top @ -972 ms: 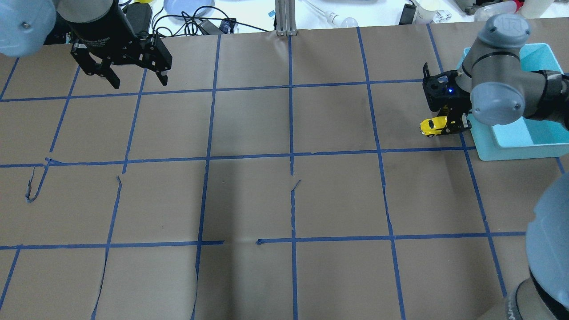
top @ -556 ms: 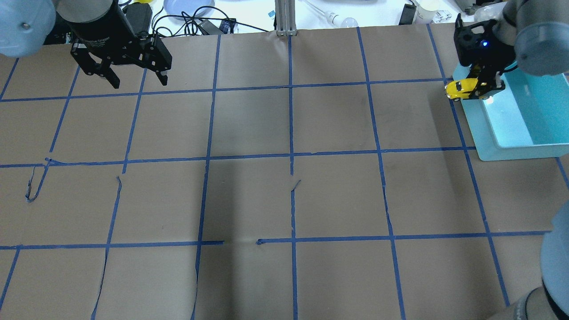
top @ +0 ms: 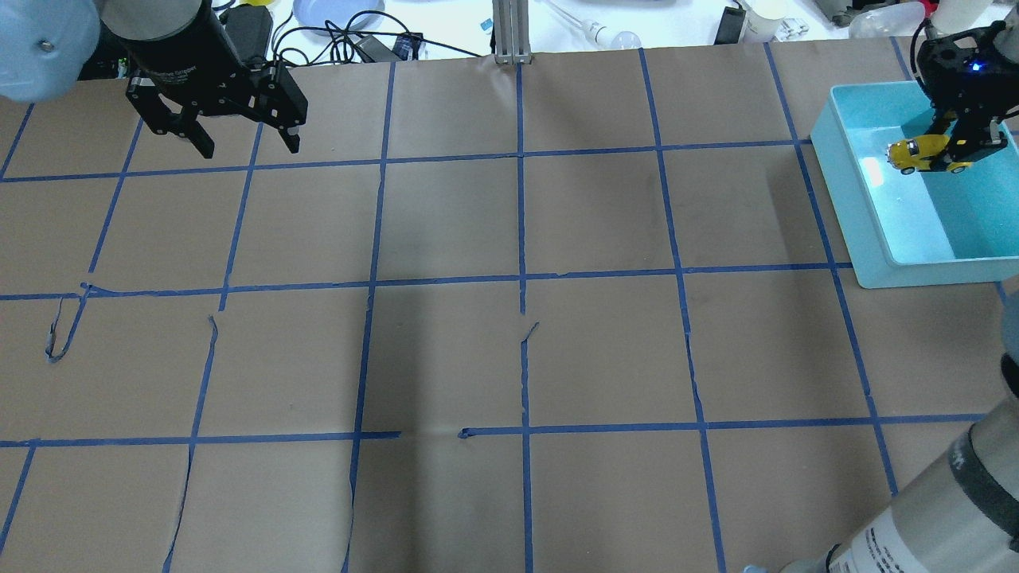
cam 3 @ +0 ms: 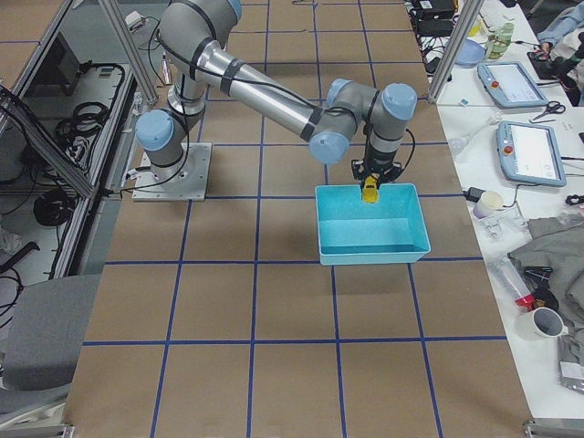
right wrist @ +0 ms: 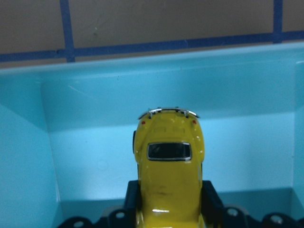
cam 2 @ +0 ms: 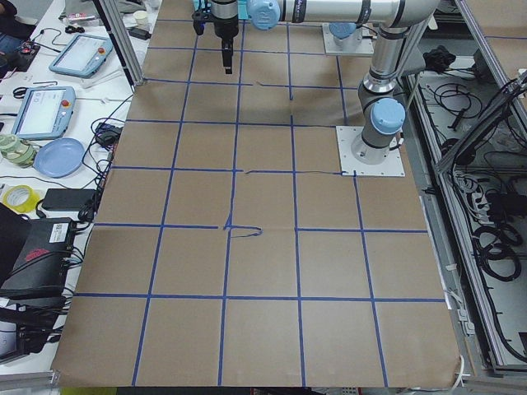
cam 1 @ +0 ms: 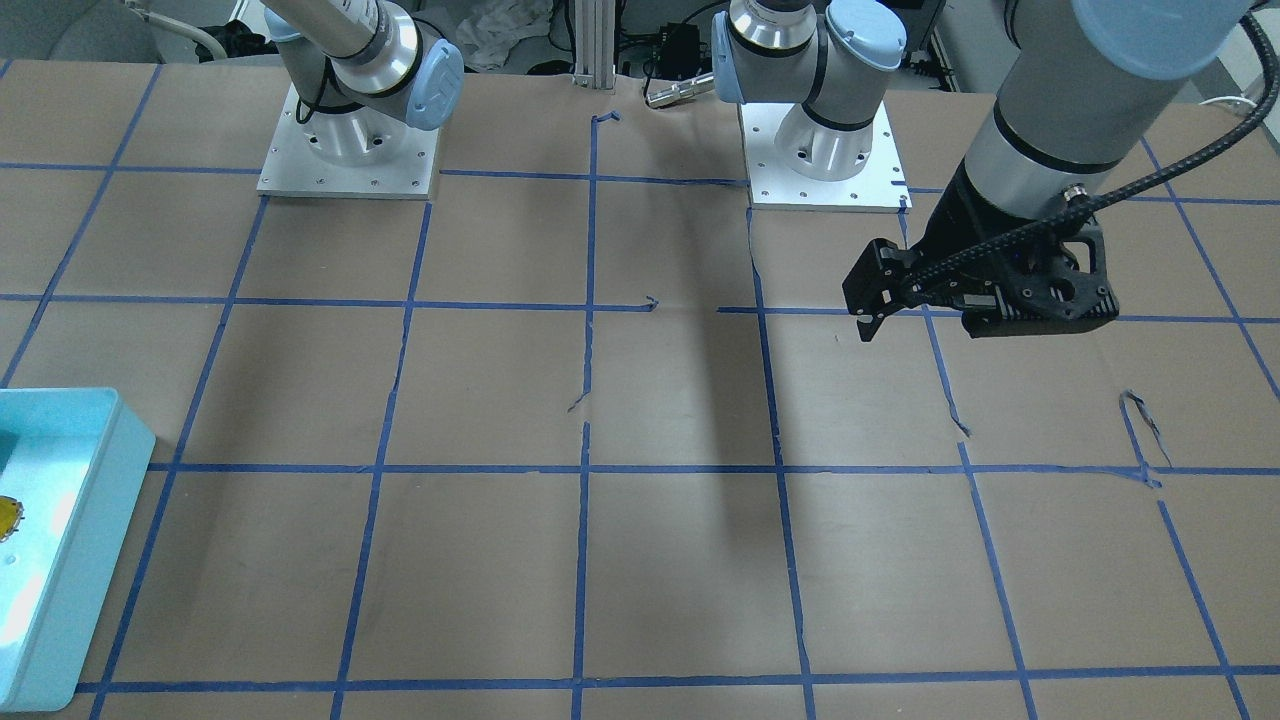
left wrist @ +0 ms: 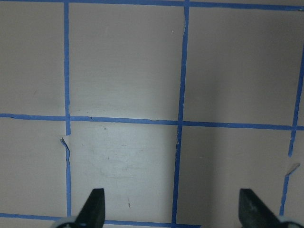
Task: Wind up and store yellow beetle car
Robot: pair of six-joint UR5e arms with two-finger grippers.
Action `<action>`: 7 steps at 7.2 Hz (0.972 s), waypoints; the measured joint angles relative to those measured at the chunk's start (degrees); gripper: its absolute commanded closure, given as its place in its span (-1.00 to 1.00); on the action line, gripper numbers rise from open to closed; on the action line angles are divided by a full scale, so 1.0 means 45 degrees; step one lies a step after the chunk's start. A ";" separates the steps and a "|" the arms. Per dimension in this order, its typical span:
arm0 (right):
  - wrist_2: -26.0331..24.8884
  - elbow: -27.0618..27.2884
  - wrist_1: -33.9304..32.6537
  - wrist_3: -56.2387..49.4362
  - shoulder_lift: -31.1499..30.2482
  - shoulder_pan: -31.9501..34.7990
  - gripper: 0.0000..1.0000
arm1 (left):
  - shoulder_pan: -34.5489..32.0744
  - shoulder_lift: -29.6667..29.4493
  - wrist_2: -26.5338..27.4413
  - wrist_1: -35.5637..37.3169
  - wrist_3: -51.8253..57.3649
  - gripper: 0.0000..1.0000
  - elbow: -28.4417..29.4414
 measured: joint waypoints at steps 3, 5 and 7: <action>0.0029 0.0576 -0.1282 -0.0785 0.0857 -0.0641 -0.18 | 0.0004 0.0000 0.0001 -0.0010 0.0000 -1.00 0.0000; 0.0057 0.0884 -0.1718 -0.1064 0.0915 -0.0734 -0.81 | 0.0005 -0.0011 -0.0011 -0.0004 -0.0004 -1.00 0.0000; 0.0364 0.0852 -0.1724 -0.0199 0.0538 -0.0722 -0.90 | 0.0002 -0.0051 -0.0039 0.0206 -0.0053 -1.00 -0.0003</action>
